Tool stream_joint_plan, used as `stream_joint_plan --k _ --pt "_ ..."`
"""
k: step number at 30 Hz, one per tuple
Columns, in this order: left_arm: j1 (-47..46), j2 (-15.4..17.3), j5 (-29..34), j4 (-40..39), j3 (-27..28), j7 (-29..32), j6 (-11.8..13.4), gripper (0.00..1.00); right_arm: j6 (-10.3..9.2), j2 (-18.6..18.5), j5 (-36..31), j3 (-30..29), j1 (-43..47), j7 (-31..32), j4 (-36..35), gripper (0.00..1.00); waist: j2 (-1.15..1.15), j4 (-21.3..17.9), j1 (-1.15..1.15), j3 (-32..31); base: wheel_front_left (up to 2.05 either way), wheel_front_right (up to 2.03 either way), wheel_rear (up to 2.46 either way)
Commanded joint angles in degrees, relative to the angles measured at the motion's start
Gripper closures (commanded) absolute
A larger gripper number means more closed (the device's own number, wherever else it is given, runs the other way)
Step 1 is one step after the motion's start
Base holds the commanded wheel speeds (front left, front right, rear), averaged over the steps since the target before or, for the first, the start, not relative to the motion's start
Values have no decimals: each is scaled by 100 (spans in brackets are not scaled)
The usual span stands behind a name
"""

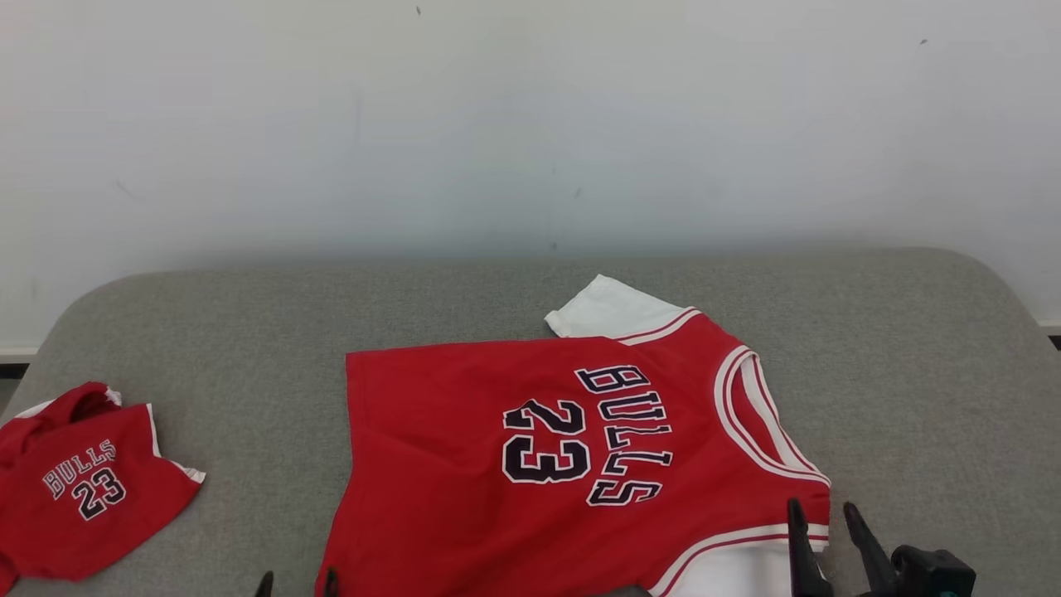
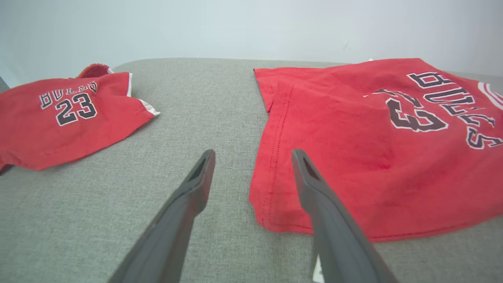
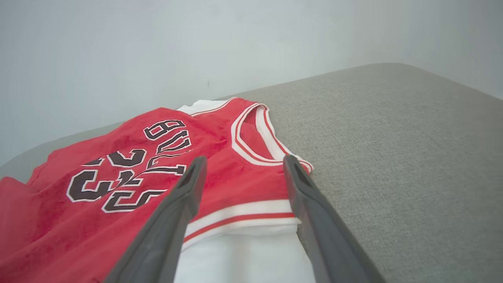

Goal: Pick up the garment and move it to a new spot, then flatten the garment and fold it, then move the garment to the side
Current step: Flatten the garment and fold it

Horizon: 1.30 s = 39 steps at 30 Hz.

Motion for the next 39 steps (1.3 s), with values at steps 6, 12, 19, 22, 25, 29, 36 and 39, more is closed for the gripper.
stream_joint_plan --k 6,12,19,22,25,29,36,39 --pt "187 72 232 -535 255 -17 -13 0 -13 8 -399 -22 199 -3 -648 0 0 -189 0 -50 0 0 0" --pt "266 32 316 -623 390 -18 -118 0 -13 9 -633 144 260 -3 -851 0 0 -290 0 -71 0 0 0" --pt "331 -35 400 -662 490 -18 -159 0 -13 7 -644 226 373 -3 -862 0 0 -336 0 -42 0 0 0" --pt "363 -61 420 -607 516 -18 -165 0 -14 7 -624 255 407 -3 -824 0 0 -349 0 -36 0 0 0" --pt "358 -78 400 -586 540 -18 -210 0 -14 7 -590 254 433 -3 -794 0 0 -362 0 -33 0 0 0" --pt "360 -100 387 -522 579 -18 -233 0 -14 7 -593 215 449 -3 -738 0 0 -369 0 -2 0 0 0" --pt "311 -118 408 -415 602 -18 -271 0 -14 7 -633 105 471 -2 -460 0 0 -378 0 145 0 0 0" --pt "282 -130 384 -424 549 -18 -310 0 -14 9 -682 -20 521 -3 -323 0 0 -356 0 200 0 0 0"
